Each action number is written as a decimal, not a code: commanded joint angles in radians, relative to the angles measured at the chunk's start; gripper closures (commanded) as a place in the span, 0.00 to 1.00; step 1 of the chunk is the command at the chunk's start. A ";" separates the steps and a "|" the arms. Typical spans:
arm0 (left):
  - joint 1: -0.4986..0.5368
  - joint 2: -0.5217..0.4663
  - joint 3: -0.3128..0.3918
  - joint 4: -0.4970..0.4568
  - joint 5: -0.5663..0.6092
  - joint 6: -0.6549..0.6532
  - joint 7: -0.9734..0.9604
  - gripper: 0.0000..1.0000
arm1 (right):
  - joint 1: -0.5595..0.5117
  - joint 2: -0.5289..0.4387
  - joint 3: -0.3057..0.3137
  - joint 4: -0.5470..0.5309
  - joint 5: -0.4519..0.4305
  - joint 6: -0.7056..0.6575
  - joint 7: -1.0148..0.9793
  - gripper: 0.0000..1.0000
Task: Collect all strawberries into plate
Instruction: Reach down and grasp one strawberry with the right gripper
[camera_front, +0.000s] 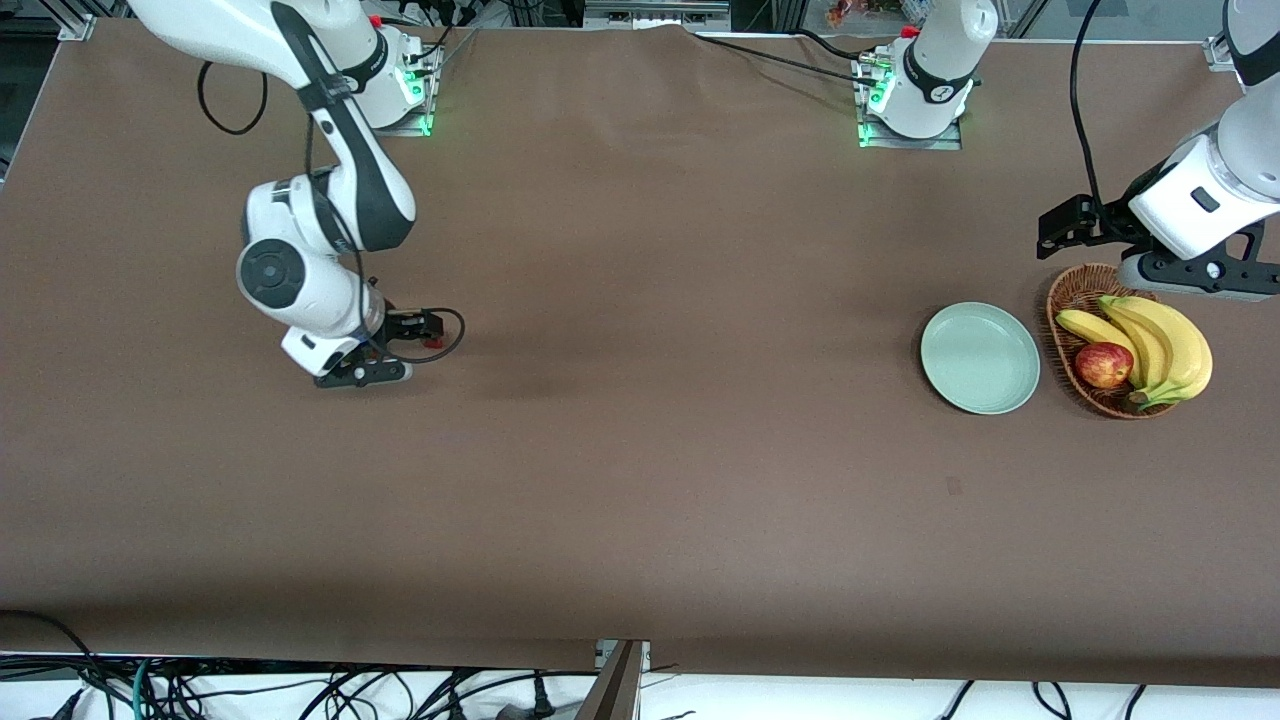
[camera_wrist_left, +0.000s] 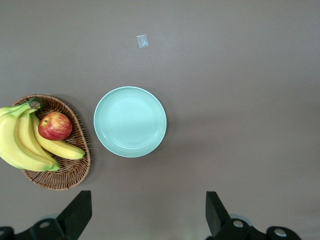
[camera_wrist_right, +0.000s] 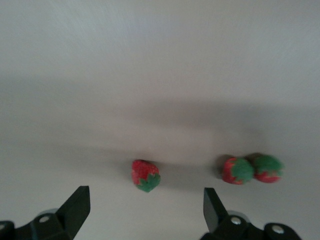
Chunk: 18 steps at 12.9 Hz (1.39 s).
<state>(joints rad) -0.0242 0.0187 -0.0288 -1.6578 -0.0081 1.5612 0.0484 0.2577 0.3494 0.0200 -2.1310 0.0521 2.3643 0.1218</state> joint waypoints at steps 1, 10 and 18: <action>-0.002 0.007 0.004 0.024 -0.015 -0.018 0.019 0.00 | 0.003 -0.011 0.012 -0.092 0.012 0.108 0.015 0.00; -0.002 0.007 0.004 0.024 -0.016 -0.018 0.018 0.00 | 0.003 0.077 0.043 -0.093 0.012 0.233 0.047 0.43; -0.002 0.012 0.004 0.024 -0.016 -0.018 0.016 0.00 | 0.003 0.045 0.106 0.020 0.012 0.061 0.179 0.92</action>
<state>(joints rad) -0.0243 0.0203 -0.0288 -1.6575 -0.0081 1.5612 0.0484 0.2623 0.4156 0.1034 -2.1481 0.0524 2.4862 0.2628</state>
